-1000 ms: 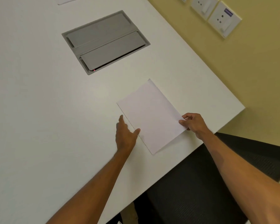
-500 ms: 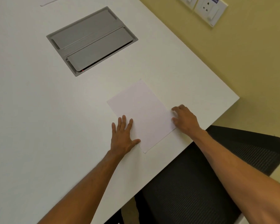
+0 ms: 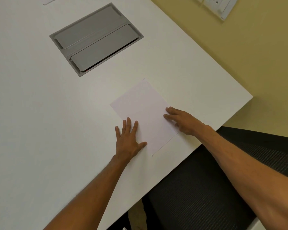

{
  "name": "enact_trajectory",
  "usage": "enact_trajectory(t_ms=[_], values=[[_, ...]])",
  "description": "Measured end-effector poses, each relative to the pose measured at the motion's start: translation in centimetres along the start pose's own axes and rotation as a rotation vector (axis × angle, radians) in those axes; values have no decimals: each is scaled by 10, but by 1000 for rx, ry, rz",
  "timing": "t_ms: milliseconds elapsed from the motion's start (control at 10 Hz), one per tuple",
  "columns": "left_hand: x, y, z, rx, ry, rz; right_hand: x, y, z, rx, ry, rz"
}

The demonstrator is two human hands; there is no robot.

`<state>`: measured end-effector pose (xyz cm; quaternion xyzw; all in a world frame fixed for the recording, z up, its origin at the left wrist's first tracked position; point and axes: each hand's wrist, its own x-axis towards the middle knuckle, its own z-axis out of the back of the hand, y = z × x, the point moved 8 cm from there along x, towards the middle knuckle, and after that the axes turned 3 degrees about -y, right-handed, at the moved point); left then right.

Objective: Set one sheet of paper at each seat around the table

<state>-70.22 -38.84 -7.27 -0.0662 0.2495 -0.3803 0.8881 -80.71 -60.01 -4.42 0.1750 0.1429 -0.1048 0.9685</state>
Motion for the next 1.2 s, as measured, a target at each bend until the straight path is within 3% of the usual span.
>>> enact_trajectory(t_ms=[500, 800, 1000, 1200], values=[[0, -4, 1, 22, 28, 16, 3, 5, 4, -63, 0, 13], [-19, 8, 20, -207, -126, 41, -10, 14, 23, -119, -72, 24], [-48, 33, 36, -103, -184, 98, -10, 34, 46, -112, -164, 48], [-72, 58, 61, -156, -230, 141, 2, 69, 63, -122, -214, 81]])
